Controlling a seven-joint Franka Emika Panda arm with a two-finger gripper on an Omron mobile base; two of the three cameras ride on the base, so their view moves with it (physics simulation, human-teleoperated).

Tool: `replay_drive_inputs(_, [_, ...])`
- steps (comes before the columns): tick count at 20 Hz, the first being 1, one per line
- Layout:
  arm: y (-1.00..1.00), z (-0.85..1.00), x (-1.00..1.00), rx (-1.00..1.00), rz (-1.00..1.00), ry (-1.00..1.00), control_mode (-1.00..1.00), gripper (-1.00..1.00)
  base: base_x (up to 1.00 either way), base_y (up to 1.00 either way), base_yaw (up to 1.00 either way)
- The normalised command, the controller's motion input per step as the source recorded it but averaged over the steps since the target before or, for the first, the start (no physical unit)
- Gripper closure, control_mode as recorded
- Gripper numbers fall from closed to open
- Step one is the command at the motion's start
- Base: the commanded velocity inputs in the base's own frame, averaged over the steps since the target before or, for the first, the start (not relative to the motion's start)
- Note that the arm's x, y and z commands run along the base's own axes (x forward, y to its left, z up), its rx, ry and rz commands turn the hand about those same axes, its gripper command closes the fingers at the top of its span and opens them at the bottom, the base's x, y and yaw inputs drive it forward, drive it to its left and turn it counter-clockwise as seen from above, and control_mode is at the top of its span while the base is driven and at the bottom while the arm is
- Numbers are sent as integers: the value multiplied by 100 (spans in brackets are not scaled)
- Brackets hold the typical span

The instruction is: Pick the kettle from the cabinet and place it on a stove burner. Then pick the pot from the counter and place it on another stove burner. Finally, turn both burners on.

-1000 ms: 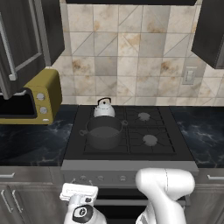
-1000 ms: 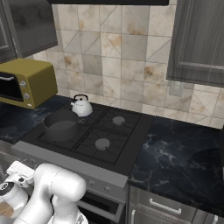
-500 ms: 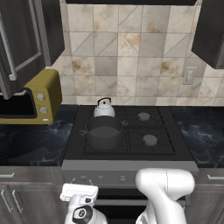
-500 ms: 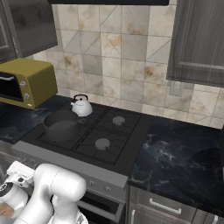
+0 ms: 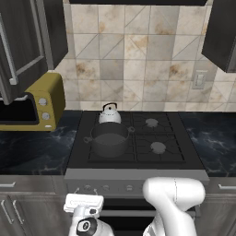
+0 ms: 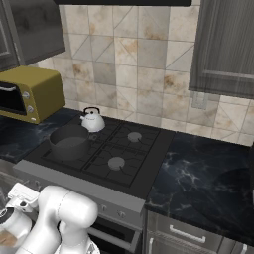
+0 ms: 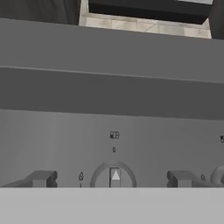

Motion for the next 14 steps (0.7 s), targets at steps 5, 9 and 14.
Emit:
replay_drive_inputs(5, [0, 0, 4, -1, 0, 0, -100, -100, 0, 0, 0])
replay_drive_inputs(9, [0, 0, 5, 0, 0, 0, -100, -100, 0, 0, 0])
replay_drive_inputs(14, [0, 0, 13, 0, 0, 0, -100, 100, 0, 0, 0])
